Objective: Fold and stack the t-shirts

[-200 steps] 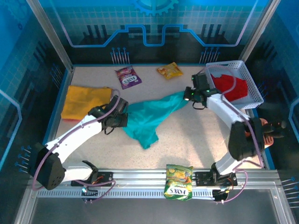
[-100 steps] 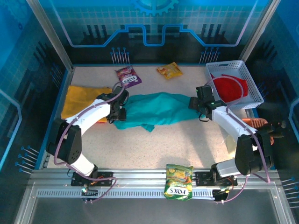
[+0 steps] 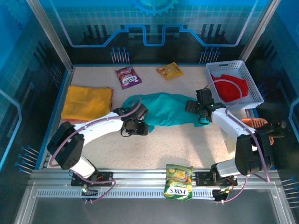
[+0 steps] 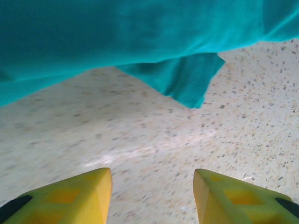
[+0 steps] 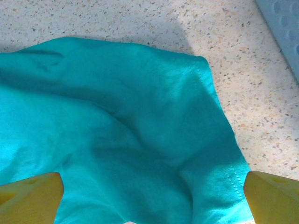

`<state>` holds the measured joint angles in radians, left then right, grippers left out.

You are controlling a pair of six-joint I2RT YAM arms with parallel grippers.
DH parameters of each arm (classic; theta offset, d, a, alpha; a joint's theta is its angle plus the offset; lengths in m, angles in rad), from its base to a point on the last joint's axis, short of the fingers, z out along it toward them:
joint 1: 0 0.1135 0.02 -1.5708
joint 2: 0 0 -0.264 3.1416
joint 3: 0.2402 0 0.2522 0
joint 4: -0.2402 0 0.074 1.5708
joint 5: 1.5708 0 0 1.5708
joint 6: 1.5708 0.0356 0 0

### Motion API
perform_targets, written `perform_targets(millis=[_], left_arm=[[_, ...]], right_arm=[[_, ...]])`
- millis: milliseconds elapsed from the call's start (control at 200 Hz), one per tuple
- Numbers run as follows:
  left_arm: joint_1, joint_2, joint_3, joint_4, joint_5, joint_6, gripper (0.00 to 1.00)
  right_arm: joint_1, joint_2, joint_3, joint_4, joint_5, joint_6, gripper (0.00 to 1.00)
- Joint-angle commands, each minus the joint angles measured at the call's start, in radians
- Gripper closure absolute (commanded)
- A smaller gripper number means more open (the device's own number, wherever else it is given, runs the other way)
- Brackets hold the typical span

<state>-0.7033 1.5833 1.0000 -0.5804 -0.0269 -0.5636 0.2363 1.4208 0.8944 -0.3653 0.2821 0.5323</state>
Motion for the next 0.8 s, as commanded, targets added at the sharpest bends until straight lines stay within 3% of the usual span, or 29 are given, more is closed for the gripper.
perform_targets(millis=[0, 195, 345, 525, 590, 796], left_arm=[[-0.017, 0.088, -0.005, 0.113, -0.005, -0.063, 0.5], [-0.019, 0.249, 0.121, 0.082, -0.077, -0.024, 0.5], [-0.02, 0.278, 0.154, 0.078, -0.19, -0.007, 0.42], [-0.017, 0.297, 0.176, 0.086, -0.253, 0.015, 0.47], [-0.012, 0.313, 0.192, 0.071, -0.273, 0.024, 0.53], [-0.007, 0.303, 0.214, 0.033, -0.28, 0.063, 0.9]], right_arm=[[0.008, 0.018, 0.02, 0.01, -0.027, 0.02, 0.0], [0.0, -0.008, 0.004, -0.032, 0.014, 0.042, 0.0], [-0.03, 0.011, -0.003, -0.074, 0.032, 0.059, 0.02], [-0.038, 0.03, -0.003, -0.074, 0.0, 0.057, 0.02], [-0.038, 0.026, -0.005, -0.069, -0.006, 0.058, 0.03], [-0.039, 0.02, -0.005, -0.061, -0.01, 0.052, 0.03]])
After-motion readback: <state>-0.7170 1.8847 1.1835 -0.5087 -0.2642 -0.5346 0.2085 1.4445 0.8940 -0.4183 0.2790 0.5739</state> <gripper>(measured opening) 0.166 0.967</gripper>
